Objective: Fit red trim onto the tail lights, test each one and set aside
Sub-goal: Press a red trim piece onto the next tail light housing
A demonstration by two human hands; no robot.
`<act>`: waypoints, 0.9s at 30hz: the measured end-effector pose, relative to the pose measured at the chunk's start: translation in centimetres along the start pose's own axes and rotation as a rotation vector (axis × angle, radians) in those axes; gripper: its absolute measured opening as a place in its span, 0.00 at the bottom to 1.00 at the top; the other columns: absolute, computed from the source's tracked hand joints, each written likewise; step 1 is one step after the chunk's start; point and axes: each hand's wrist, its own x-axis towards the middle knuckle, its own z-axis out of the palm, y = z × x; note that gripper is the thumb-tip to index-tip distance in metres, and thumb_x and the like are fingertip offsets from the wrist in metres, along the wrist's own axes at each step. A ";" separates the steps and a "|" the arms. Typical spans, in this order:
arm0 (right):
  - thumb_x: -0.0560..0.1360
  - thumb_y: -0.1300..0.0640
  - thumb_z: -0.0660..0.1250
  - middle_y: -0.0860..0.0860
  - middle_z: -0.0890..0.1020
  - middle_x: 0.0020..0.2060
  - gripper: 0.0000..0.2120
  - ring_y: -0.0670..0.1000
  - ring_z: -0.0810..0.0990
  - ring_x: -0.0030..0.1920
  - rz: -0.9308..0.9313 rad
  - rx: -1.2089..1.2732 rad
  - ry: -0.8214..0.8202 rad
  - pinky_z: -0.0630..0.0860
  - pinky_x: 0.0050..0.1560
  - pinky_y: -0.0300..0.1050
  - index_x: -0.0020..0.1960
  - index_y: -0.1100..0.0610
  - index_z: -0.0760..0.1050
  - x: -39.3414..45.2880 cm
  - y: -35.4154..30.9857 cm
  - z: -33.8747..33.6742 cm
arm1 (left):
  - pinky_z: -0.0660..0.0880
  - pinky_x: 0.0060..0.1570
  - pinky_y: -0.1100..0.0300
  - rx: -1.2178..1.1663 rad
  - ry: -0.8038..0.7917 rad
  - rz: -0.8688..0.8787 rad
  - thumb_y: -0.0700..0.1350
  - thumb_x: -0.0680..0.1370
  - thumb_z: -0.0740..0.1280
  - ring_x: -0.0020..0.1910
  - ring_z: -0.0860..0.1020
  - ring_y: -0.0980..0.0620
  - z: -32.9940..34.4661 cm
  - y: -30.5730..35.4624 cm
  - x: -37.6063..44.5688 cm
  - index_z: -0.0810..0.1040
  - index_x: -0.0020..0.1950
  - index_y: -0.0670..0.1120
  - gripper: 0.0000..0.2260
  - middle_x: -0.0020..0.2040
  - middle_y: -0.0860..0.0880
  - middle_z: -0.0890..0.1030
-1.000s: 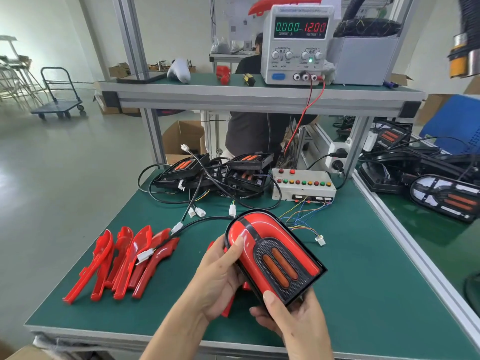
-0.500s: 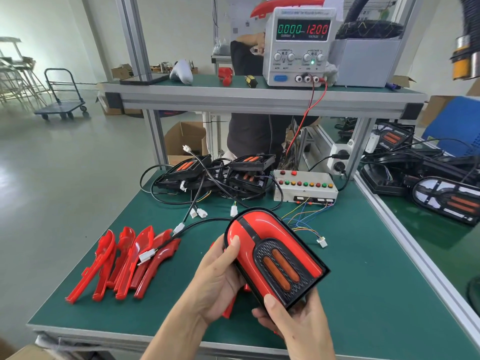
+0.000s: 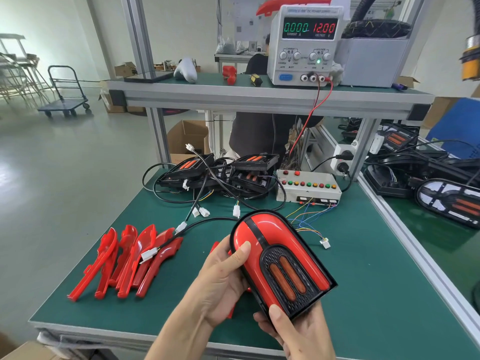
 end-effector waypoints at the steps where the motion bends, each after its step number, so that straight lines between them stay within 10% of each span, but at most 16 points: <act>1: 0.65 0.66 0.81 0.64 0.86 0.50 0.37 0.70 0.85 0.39 -0.001 0.001 -0.006 0.84 0.37 0.50 0.69 0.51 0.70 0.0 0.0 0.0 | 0.62 0.69 0.27 0.001 0.002 0.002 0.45 0.75 0.72 0.60 0.75 0.35 0.0 0.0 0.0 0.75 0.68 0.36 0.24 0.66 0.28 0.75; 27: 0.63 0.66 0.80 0.59 0.86 0.50 0.34 0.66 0.86 0.40 -0.094 -0.011 -0.029 0.83 0.38 0.57 0.64 0.44 0.76 0.1 0.7 -0.8 | 0.71 0.65 0.35 0.127 -0.032 0.090 0.49 0.79 0.70 0.60 0.78 0.36 -0.6 -1.0 -0.3 0.76 0.68 0.40 0.20 0.64 0.32 0.79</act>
